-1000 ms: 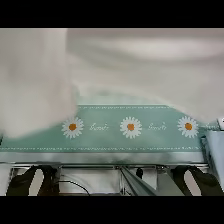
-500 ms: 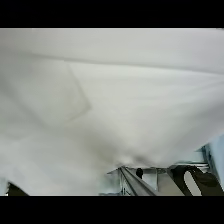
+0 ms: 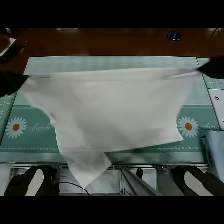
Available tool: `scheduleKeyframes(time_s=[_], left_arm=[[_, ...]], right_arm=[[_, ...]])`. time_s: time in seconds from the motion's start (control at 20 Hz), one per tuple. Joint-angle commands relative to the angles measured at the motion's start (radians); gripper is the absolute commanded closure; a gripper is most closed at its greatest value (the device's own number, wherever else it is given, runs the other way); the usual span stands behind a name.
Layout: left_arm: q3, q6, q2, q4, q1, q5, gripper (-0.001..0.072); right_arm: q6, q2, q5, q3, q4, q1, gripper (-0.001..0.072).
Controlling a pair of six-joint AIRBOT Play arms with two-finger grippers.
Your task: Fold the shirts.
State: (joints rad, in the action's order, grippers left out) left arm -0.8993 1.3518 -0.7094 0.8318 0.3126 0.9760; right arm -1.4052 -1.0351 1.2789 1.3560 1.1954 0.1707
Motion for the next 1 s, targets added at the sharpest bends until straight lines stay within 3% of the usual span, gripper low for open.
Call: scheduleKeyframes(time_s=[0.0,0.25,0.45,0.6,0.8,0.95], left_arm=[[0.02,-0.036,-0.256,-0.051,-0.098,-0.278,0.0686],[-0.273,-0.031,-0.657,-0.051,-0.23,-0.361,0.0686],[-0.473,0.068,-0.854,-0.051,-0.248,-0.33,0.0686],[-0.506,0.155,-0.883,-0.05,-0.245,-0.215,0.0686],[-0.51,0.07,-0.843,0.01,-0.22,-0.008,0.0686],[-0.509,0.046,-0.838,0.229,-0.211,0.192,0.0686]], right_arm=[[0.081,-0.297,-0.211,0.008,-0.142,0.0,0.0689],[0.098,-0.673,-0.244,0.291,-0.297,0.0,0.069],[0.002,-0.836,-0.226,0.478,-0.296,0.0,0.0689],[0.004,-0.867,-0.134,0.502,-0.288,0.0,0.0689],[0.022,-0.864,-0.009,0.502,-0.281,0.015,0.0689],[0.043,-0.864,0.125,0.502,-0.235,0.015,0.0689]])
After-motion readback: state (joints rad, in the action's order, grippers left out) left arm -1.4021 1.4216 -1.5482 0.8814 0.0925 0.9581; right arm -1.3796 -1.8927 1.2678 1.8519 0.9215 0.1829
